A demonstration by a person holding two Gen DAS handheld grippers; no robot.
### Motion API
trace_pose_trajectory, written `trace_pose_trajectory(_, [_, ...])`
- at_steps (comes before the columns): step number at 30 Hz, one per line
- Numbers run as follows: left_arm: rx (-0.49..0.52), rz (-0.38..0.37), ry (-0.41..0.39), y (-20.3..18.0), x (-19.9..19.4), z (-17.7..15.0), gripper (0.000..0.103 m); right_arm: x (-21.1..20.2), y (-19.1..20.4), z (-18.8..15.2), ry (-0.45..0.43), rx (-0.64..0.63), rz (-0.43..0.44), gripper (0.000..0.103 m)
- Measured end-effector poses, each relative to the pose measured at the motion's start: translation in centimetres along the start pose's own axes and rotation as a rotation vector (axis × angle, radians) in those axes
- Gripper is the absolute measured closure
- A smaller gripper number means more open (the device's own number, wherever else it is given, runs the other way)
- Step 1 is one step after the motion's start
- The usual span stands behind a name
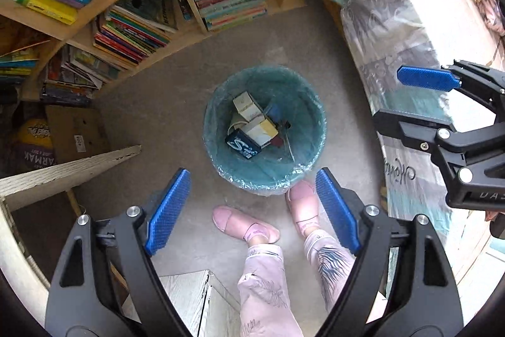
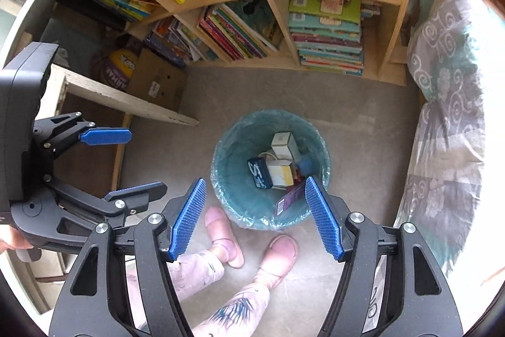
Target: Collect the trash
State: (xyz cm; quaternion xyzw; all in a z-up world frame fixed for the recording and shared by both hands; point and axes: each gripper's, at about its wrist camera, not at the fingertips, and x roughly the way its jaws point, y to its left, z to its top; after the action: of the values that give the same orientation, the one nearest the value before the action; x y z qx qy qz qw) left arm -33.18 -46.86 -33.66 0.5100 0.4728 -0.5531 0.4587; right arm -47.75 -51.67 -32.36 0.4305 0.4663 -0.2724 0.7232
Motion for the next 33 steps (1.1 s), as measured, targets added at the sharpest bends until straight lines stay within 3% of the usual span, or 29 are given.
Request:
trace_pose_trajectory(6, [-0.034, -0.004, -0.06, 0.1, -5.8, -1.0, 0.016, -4.5, 2.5, 1.3, -0.033, -0.079, -0.001, 0.028])
trace_pose_trajectory(10, [-0.059, 0.025, -0.094, 0.5, -9.2, -1.7, 0.014, -7.5, 4.3, 2.6, -0.048, -0.114, 0.004, 0.017])
trace_pose_trajectory(12, [-0.097, 0.045, -0.123, 0.8, -10.9, -2.3, 0.007, -8.9, 5.5, 3.2, -0.062, -0.147, 0.001, 0.016])
trace_pose_trajectory(17, [-0.168, 0.068, -0.155, 1.9, -14.6, -4.3, 0.007, -12.1, 8.6, 4.8, -0.077, -0.241, -0.011, 0.014])
trace_pose_trajectory(27, [-0.322, 0.097, -0.206, 4.4, -21.4, -8.3, 0.007, -14.9, 13.7, 6.9, -0.016, -0.321, -0.047, 0.012])
trace_pose_trajectory(33, [-0.411, 0.178, -0.272, 6.3, -24.9, -11.1, 0.007, -15.9, 17.6, 7.2, 0.011, -0.41, -0.053, 0.012])
